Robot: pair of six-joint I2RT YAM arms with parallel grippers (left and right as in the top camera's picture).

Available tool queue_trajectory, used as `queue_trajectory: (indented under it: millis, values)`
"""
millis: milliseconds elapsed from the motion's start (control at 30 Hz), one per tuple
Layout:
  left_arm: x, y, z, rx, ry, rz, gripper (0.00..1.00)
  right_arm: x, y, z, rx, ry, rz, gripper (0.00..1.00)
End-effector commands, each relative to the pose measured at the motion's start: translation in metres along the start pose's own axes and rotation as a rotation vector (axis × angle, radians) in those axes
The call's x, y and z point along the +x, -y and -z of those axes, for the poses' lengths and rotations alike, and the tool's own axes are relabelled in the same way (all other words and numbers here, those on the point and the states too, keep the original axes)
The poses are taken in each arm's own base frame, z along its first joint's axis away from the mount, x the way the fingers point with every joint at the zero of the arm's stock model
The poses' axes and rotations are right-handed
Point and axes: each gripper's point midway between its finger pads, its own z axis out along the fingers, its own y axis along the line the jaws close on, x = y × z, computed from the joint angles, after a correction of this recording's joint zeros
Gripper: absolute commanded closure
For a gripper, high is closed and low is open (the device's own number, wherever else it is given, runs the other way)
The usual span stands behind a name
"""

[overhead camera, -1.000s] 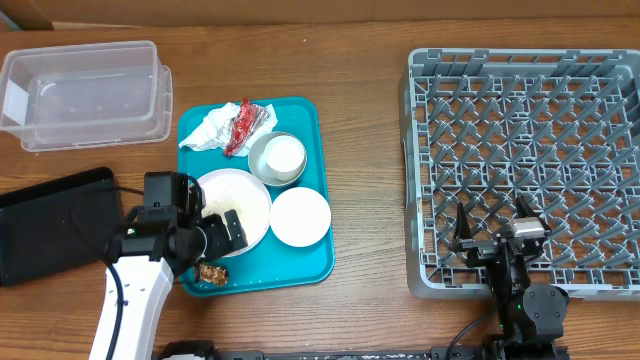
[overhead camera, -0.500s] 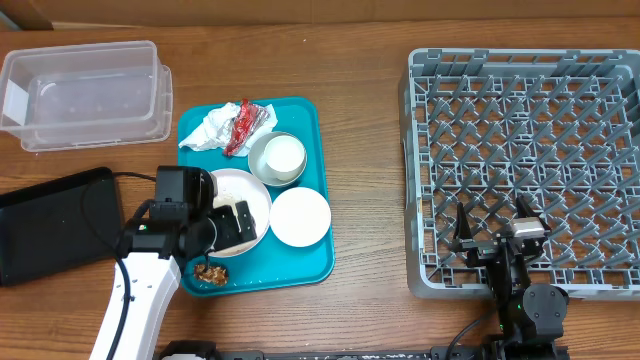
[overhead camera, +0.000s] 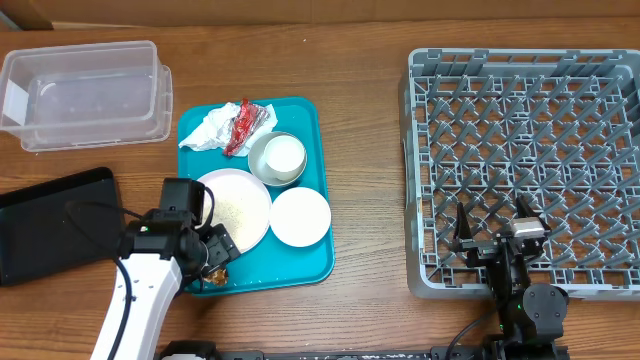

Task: Sort waste into correct bins and load items into the dishwasher
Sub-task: 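Grasp the brown food scrap beside the rice plate with the left gripper, then carry the food scrap left and release it onto the black tray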

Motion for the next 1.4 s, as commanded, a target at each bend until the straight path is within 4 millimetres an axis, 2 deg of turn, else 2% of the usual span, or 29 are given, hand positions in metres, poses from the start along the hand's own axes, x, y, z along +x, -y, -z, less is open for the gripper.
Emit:
queue_trajectory:
  millis: [0,133,300,667,1000,1067,1267,1367]
  values:
    - [0.007,-0.001,-0.007,-0.005,-0.024,0.007,0.11,0.001,-0.001,0.000,-0.001,0.008,-0.007,0.00]
    - [0.020,-0.003,-0.018,0.001,-0.069,0.004,0.11,0.001,-0.001,0.000,-0.001,0.008,-0.007,0.00]
    - [0.020,-0.003,-0.031,0.010,-0.047,0.005,0.21,0.001,-0.001,0.000,-0.001,0.008,-0.007,0.00]
    - [0.026,-0.001,-0.042,0.002,-0.099,0.020,0.26,0.001,-0.001,0.000,-0.001,0.008,-0.007,0.00]
    - [0.019,-0.001,-0.062,-0.047,-0.114,0.016,0.30,0.001,-0.001,0.000,-0.001,0.008,-0.007,0.00]
    - [0.015,-0.004,-0.063,-0.070,-0.098,0.014,0.36,0.001,-0.001,0.000,-0.001,0.008,-0.007,0.00]
    - [0.010,-0.004,-0.069,-0.086,-0.085,0.009,0.41,0.001,-0.001,0.000,-0.001,0.008,-0.007,0.00]
    - [0.011,-0.003,-0.069,-0.081,-0.091,0.010,0.47,0.001,-0.001,0.000,-0.001,0.008,-0.007,0.00]
